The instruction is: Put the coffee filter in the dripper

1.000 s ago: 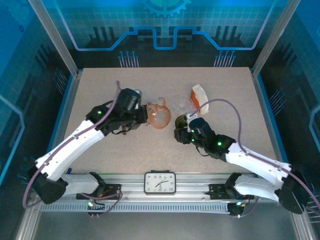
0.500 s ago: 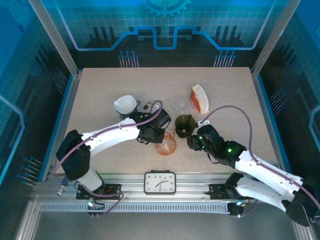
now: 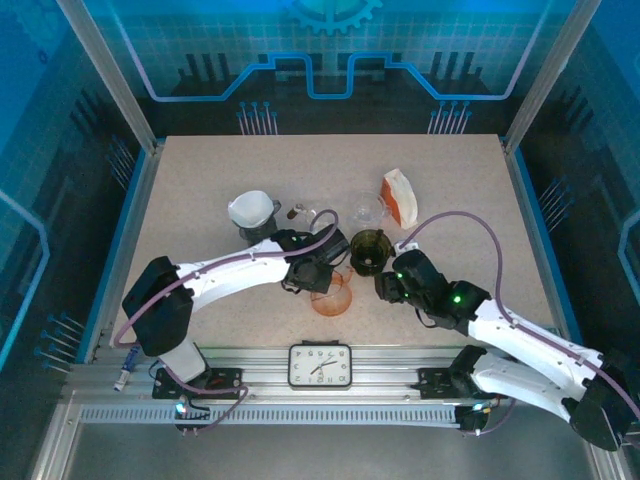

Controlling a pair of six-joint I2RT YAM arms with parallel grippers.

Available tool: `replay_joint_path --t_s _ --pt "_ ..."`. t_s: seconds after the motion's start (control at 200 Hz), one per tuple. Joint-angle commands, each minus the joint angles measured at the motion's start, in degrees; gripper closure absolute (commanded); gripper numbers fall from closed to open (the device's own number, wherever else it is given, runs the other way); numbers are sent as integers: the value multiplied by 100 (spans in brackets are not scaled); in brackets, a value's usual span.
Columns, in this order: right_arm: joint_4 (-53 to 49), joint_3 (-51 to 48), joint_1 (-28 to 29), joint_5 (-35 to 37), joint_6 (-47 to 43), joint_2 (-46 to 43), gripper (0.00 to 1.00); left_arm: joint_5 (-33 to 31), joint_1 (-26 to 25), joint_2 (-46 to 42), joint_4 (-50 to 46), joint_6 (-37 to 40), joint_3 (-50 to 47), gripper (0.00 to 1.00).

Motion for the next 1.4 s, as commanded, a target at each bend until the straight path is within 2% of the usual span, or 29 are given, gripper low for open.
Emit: replay_joint_path --t_s 0.0,0.19,0.405,0.64,0.77,0.876,1.081,1.236,1.396 --pt "-66 37 -79 58 179 89 43 -240 -124 44 83 144 -70 90" --pt "-279 417 -370 -129 440 465 43 -481 -253 130 223 167 -204 90" --pt "-376 881 -991 -776 536 820 44 -766 -364 242 261 279 -196 82" --pt "-299 1168 -1399 -1253 553 1133 43 -845 -364 81 267 227 -139 61" --pt "-183 1312 -1641 -1550 528 1532 43 -863 -371 -430 383 191 39 51" --pt "3 1415 -1752 -1652 541 1902 44 -757 -365 -914 721 189 51 32" --pt "416 1469 -1935 -1724 716 2499 48 -733 -366 -2024 1238 82 -266 2" --pt "569 1504 -2004 -1778 791 2870 52 -953 -369 -3045 1570 -49 -892 1" --pt "636 1455 -2036 -1753 859 3037 66 -1123 -365 -3980 1901 -279 -1661 1"
